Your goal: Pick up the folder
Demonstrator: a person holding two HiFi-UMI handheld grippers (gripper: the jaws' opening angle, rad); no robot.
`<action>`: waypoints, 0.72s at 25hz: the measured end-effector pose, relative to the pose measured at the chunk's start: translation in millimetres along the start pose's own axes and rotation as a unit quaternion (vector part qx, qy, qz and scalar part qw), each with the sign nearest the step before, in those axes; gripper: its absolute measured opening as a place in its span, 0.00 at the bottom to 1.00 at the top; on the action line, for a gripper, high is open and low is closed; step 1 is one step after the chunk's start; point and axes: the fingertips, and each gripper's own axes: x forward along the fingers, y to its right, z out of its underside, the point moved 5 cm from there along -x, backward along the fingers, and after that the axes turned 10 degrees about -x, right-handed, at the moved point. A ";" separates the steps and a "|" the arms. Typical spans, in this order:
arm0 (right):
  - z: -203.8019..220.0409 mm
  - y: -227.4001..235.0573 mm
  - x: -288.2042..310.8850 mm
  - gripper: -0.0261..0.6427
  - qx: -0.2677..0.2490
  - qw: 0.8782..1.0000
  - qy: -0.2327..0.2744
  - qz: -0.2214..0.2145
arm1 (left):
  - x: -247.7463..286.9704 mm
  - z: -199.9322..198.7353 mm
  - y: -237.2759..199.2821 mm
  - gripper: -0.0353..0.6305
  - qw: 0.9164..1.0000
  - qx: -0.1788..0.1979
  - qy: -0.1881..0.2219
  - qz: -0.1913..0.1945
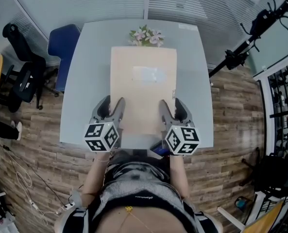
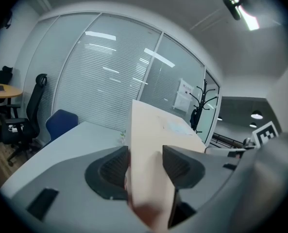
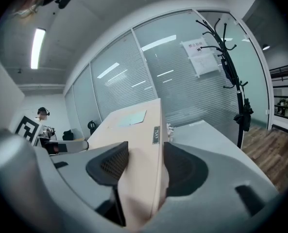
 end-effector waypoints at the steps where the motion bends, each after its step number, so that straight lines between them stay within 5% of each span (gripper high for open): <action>1: -6.5 -0.5 -2.4 0.37 -0.002 1.000 0.008 0.000 | -2.4 -6.0 3.8 0.37 1.000 0.005 0.009 0.002; 18: -55.0 0.8 -30.0 0.37 -0.041 0.997 0.067 0.013 | -19.6 -41.1 38.8 0.37 0.997 0.023 0.073 0.026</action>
